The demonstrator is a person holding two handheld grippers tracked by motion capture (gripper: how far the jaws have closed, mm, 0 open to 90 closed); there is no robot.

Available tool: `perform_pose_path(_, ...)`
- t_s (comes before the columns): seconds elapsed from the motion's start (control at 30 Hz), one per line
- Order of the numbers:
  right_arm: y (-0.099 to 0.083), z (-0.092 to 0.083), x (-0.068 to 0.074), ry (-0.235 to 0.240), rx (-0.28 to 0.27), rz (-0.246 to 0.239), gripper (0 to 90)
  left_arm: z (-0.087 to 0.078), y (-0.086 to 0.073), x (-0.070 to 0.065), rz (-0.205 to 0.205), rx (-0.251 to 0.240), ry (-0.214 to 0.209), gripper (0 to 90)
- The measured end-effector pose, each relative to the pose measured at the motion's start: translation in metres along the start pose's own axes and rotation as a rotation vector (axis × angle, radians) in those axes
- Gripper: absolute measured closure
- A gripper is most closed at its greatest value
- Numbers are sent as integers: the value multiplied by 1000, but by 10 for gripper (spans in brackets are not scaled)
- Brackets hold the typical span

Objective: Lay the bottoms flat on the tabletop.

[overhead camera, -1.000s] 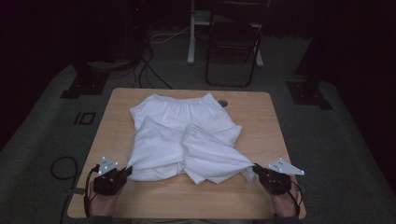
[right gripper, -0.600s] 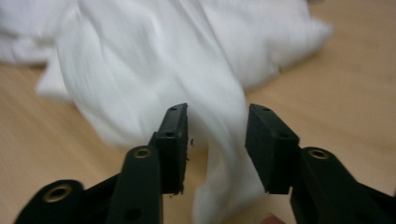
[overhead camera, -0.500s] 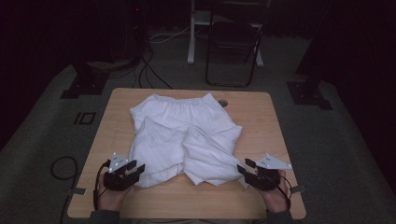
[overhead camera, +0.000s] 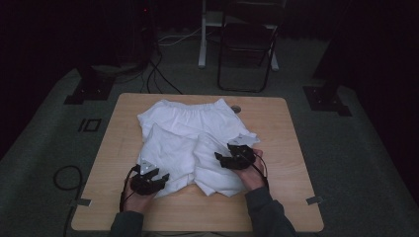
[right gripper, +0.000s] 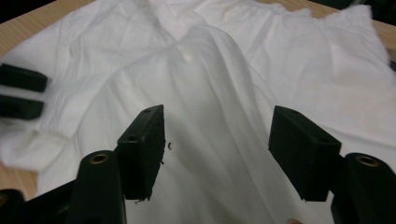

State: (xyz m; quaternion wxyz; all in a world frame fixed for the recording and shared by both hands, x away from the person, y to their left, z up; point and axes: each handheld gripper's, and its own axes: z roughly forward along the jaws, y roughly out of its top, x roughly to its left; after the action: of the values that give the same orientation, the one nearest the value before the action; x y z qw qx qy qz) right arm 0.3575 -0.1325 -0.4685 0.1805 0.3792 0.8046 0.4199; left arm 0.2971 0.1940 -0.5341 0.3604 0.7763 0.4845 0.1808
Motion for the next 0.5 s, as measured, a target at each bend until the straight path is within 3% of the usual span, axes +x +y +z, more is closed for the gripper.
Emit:
perform_pose_path(0.13, 9, 22, 8, 25, 28, -9, 362, 6, -4, 1, -9, 17, 20, 593)
perform_pose_path(0.2, 8, 34, 11, 43, 66, -24, 453, 5, -5, 2, -20, 11, 32, 659)
perform_pose_path(0.3, -3, 46, 13, 39, 141, -49, 676, 6, -7, 4, -21, 0, 32, 717)
perform_pose_path(0.4, -14, 48, 12, 24, 165, -54, 772, 5, -9, 5, -22, -10, 28, 728)
perform_pose_path(0.5, -35, 37, 4, 6, 164, -1, 827, 6, -9, 3, -16, -14, 38, 730)
